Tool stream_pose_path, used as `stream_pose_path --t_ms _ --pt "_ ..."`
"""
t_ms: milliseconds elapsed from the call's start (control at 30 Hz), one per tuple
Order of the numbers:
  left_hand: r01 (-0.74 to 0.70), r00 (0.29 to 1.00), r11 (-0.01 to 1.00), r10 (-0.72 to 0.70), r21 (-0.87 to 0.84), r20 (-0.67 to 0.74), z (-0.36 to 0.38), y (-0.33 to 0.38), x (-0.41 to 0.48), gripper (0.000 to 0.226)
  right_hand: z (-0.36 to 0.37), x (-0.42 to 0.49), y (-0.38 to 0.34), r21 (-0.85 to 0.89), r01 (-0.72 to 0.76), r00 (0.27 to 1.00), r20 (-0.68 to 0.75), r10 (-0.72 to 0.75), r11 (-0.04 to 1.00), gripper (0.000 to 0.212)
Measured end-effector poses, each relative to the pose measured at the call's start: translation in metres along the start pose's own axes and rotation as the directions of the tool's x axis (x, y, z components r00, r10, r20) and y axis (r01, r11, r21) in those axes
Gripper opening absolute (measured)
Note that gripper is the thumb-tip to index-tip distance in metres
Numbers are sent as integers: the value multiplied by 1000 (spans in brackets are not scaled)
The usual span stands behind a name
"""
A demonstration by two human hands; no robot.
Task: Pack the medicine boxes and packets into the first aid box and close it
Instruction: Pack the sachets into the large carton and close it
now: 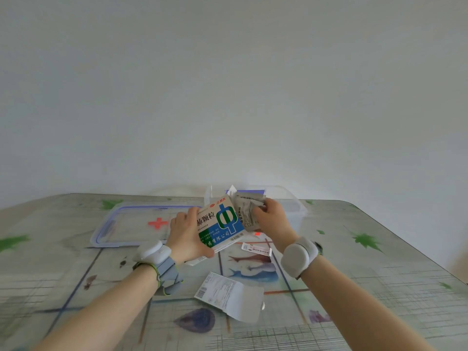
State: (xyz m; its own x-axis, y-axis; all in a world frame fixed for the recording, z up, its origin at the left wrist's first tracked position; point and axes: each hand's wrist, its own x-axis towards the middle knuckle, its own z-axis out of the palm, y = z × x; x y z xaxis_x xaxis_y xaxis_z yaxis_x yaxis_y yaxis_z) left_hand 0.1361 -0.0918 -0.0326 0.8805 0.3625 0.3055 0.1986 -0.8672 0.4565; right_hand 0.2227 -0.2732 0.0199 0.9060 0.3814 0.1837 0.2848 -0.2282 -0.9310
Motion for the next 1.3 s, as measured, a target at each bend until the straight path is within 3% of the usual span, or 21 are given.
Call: stream_pose_path --t_ms 100,267,433,533,600,700,767,833,900,1100,1300 --pt "-42 999 998 41 -38 -31 -2 -2 -2 99 2 3 -2 7 -95 991 99 94 995 12" --pt "-73 997 995 72 -67 -26 0 -5 -7 99 2 8 -6 -132 -109 978 165 130 985 17" --pt "-106 994 991 104 -86 -30 2 -4 -8 97 6 8 -8 -182 11 978 207 27 983 10" --pt "-67 998 991 66 -116 -17 2 -7 -8 101 5 7 -8 -97 9 969 245 15 995 15" --pt "-34 999 989 32 -143 -18 2 -11 -9 105 1 7 -7 -41 39 981 189 -31 998 21" --pt "-8 999 988 -1 -154 -54 0 -17 -8 103 -9 8 0 -208 227 971 117 -206 951 30" --pt "-1 998 988 -10 -152 -67 -1 -20 -7 100 -16 7 4 -286 328 934 240 -264 900 41" --pt "8 997 989 -19 -150 -73 -2 -21 -5 99 -18 6 8 -347 407 873 421 -247 845 47" --pt "8 997 991 -19 -137 -80 -2 -21 -4 99 -16 5 11 -408 464 834 502 -231 786 47" --pt "18 998 989 -26 -149 -55 -3 -24 -2 102 -7 9 11 -361 497 857 346 -382 789 23" --pt "22 999 985 -28 -174 -28 -4 -24 -3 101 -1 11 10 -288 385 902 318 -292 877 18"
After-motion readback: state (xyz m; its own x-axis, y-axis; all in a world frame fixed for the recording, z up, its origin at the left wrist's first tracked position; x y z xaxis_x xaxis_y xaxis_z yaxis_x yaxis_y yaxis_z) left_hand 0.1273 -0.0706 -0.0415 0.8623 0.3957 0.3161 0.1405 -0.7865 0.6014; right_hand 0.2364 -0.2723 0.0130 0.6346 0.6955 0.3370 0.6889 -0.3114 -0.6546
